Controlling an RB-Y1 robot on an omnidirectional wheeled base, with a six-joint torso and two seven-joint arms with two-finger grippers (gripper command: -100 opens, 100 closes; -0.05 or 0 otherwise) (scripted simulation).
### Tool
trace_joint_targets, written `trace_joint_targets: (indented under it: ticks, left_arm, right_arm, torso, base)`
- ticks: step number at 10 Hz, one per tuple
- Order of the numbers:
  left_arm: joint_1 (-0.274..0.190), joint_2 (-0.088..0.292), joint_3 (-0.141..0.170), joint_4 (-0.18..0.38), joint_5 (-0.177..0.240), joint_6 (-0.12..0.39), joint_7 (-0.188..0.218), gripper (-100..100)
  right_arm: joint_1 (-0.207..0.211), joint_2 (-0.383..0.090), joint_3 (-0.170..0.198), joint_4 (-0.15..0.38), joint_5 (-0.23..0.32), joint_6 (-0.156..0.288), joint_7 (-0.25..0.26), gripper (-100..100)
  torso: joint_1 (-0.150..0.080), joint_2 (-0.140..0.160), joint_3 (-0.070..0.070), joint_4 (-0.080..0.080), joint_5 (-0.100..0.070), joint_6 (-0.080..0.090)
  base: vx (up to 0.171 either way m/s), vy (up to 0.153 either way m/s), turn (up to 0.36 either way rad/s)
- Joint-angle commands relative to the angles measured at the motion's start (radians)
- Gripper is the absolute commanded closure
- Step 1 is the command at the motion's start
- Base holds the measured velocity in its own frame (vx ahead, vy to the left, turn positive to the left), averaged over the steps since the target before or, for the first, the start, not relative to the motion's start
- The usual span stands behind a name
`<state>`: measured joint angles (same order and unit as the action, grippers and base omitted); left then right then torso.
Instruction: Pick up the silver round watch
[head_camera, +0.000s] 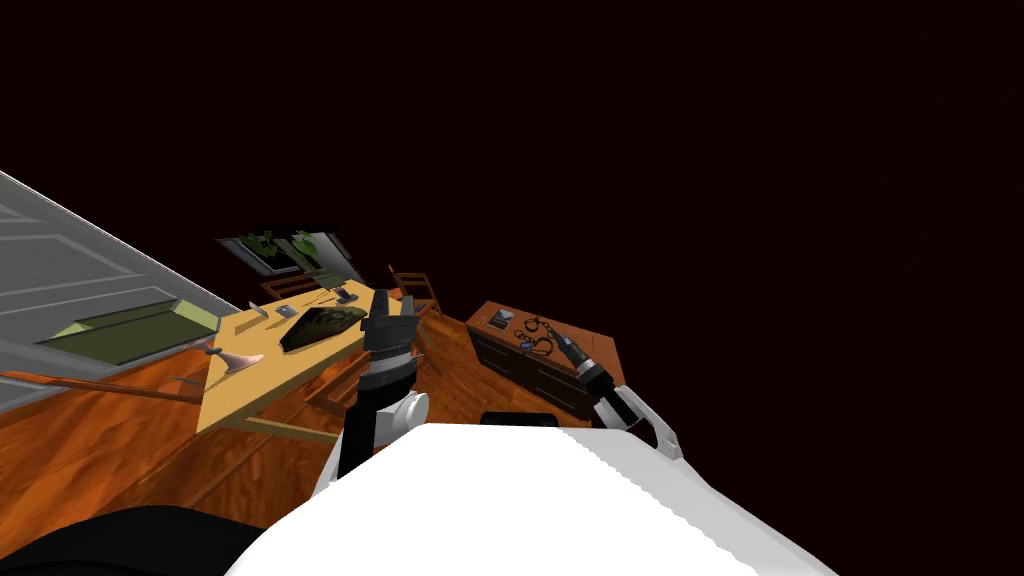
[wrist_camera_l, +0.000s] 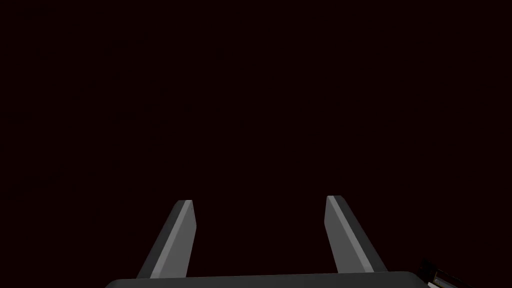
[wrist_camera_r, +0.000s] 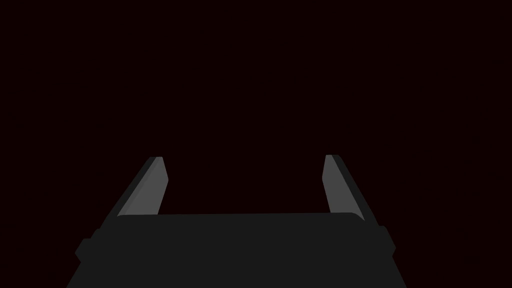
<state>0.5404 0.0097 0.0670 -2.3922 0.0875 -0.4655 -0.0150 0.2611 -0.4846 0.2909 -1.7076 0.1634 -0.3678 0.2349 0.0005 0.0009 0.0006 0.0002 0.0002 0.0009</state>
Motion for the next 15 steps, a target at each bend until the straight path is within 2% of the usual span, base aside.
trace_joint_targets:
  ticks: [1, 2, 3, 4, 5, 7, 8, 9, 10, 12, 13, 14, 15]
  left_arm:
    - [0.000, 0.000, 0.000, 0.000, 0.000, 0.000, 0.000, 0]
    - [0.000, 0.000, 0.000, 0.000, 0.000, 0.000, 0.000, 0]
    - [0.000, 0.000, 0.000, 0.000, 0.000, 0.000, 0.000, 0]
    - [0.000, 0.000, 0.000, 0.000, 0.000, 0.000, 0.000, 0]
    - [0.000, 0.000, 0.000, 0.000, 0.000, 0.000, 0.000, 0]
    - [0.000, 0.000, 0.000, 0.000, 0.000, 0.000, 0.000, 0]
    - [0.000, 0.000, 0.000, 0.000, 0.000, 0.000, 0.000, 0]
    - [0.000, 0.000, 0.000, 0.000, 0.000, 0.000, 0.000, 0]
    - [0.000, 0.000, 0.000, 0.000, 0.000, 0.000, 0.000, 0]
    - [0.000, 0.000, 0.000, 0.000, 0.000, 0.000, 0.000, 0]
    - [0.000, 0.000, 0.000, 0.000, 0.000, 0.000, 0.000, 0]
    - [0.000, 0.000, 0.000, 0.000, 0.000, 0.000, 0.000, 0]
    - [0.000, 0.000, 0.000, 0.000, 0.000, 0.000, 0.000, 0]
  right_arm:
    - [-0.022, -0.039, 0.031, 0.050, 0.028, -0.001, 0.028, -100]
    - [-0.022, -0.039, 0.031, 0.078, 0.028, -0.001, 0.028, -100]
    - [-0.038, -0.071, 0.061, 0.123, 0.055, 0.003, 0.053, -100]
    - [-0.038, -0.071, 0.061, 0.133, 0.055, 0.003, 0.053, -100]
    - [-0.052, -0.102, 0.092, 0.162, 0.084, 0.005, 0.078, -100]
    - [-0.052, -0.102, 0.092, 0.200, 0.084, 0.005, 0.078, -100]
    - [-0.064, -0.132, 0.124, 0.232, 0.113, 0.007, 0.104, -100]
    - [-0.064, -0.132, 0.124, 0.252, 0.113, 0.007, 0.104, -100]
    - [-0.076, -0.160, 0.156, 0.285, 0.143, 0.008, 0.129, -100]
    - [-0.076, -0.160, 0.156, 0.325, 0.143, 0.008, 0.129, -100]
    - [-0.087, -0.188, 0.188, 0.359, 0.174, 0.009, 0.154, -100]
    - [-0.087, -0.188, 0.188, 0.387, 0.174, 0.009, 0.154, -100]
    - [-0.097, -0.214, 0.219, 0.419, 0.205, 0.010, 0.179, -100]
  torso:
    - [0.000, 0.000, 0.000, 0.000, 0.000, 0.000]
    - [0.000, 0.000, 0.000, 0.000, 0.000, -0.001]
    - [0.000, 0.000, 0.000, 0.000, 0.000, 0.000]
    - [0.000, 0.000, 0.000, 0.000, 0.000, -0.001]
    - [0.000, 0.000, 0.000, 0.000, 0.000, 0.000]
    - [-0.001, -0.001, -0.001, 0.000, 0.000, 0.000]
    - [-0.001, -0.001, 0.000, 0.000, 0.000, 0.001]
    - [-0.001, -0.001, -0.001, 0.000, 0.000, -0.001]
    - [-0.001, -0.001, -0.001, 0.000, 0.000, 0.000]
    - [-0.001, -0.002, -0.001, 0.000, 0.000, 0.001]
    - [-0.002, -0.001, -0.001, 0.000, 0.000, 0.001]
    - [-0.001, -0.001, -0.001, 0.000, 0.000, 0.000]
    - [-0.002, -0.001, -0.001, 0.000, 0.000, 0.001]
  base:
    - [-0.005, 0.028, 0.303]
    - [0.000, 0.017, 0.127]
    - [0.002, 0.027, 0.251]
    - [0.004, 0.019, 0.149]
    - [0.009, 0.025, 0.306]
    - [0.010, 0.008, 0.047]
    - [0.015, 0.016, 0.282]
    - [0.017, 0.005, 0.146]
    - [0.020, 0.014, 0.284]
    - [0.019, 0.004, 0.053]
    - [0.018, 0.008, 0.303]
    - [0.023, -0.002, 0.158]
    - [0.034, 0.008, 0.263]
